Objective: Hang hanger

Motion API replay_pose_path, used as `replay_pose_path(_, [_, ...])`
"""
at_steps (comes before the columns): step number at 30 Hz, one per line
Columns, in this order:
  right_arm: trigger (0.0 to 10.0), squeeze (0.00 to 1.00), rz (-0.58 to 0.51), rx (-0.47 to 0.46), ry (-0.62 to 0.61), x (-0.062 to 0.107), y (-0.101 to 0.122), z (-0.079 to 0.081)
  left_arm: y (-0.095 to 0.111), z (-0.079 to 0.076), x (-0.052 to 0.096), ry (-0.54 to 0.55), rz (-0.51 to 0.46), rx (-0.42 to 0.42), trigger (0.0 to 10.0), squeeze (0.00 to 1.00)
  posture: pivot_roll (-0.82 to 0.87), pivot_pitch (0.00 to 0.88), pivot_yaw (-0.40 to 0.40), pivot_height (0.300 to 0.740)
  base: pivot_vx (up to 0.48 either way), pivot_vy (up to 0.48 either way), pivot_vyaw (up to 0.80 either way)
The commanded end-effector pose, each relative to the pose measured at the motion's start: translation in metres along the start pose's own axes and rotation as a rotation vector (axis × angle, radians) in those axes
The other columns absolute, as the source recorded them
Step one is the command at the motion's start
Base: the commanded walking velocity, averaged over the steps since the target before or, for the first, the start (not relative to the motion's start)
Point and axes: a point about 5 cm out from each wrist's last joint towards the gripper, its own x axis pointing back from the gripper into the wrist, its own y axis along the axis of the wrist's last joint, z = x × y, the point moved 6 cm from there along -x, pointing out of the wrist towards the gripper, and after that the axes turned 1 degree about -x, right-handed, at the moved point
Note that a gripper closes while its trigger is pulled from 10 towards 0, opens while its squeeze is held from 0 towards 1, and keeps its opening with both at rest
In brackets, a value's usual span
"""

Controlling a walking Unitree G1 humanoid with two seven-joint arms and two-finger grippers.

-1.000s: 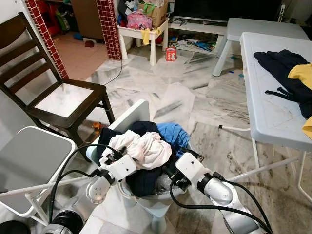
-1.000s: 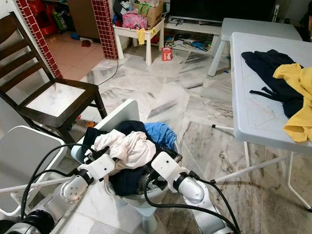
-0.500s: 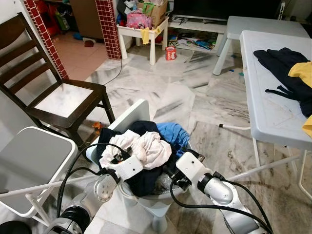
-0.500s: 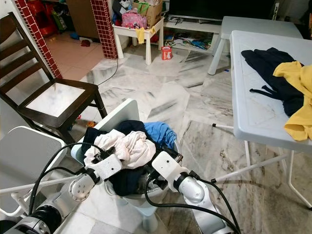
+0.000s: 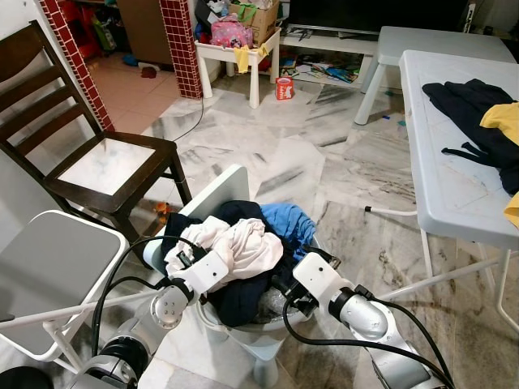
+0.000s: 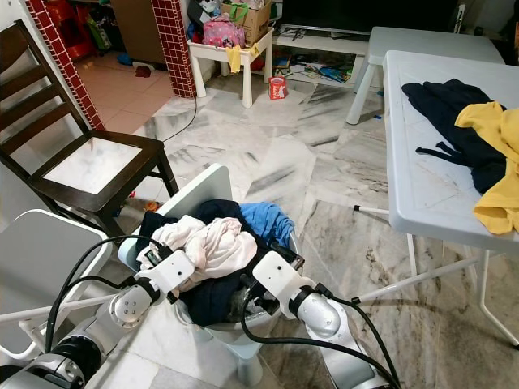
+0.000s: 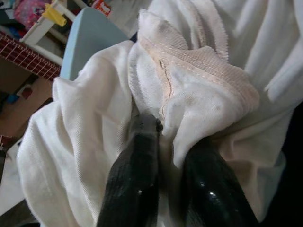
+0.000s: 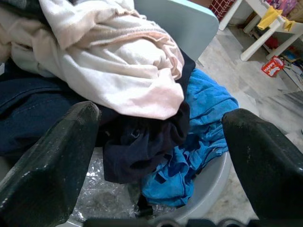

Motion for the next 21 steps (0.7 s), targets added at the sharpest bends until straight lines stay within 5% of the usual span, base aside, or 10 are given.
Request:
replay_pose_path(1, [10.0,0.00,0.003,0.004,-0.005,-0.001,-0.001,-0.002,-0.003,0.010,0.001,0.031,0.007,0.012,0.0,0.00,-0.18,0.055,0.042,0.740,0.000,0.000,0.00])
replay_pose_path(9, [10.0,0.00,-0.005,0.005,0.004,-0.004,0.002,0.000,0.000,0.025,0.003,0.099,-0.027,0.040,0.0,0.00,-0.17,0.054,0.038,0.740,0.000,0.000,0.00])
replay_pose_path(21, [10.0,0.00,-0.004,-0.001,-0.002,-0.006,0.001,0.001,0.067,0.091,0.005,0.328,-0.317,0.184,0.0,0.00,-0.16,0.052,0.050,0.740,0.000,0.000,0.00])
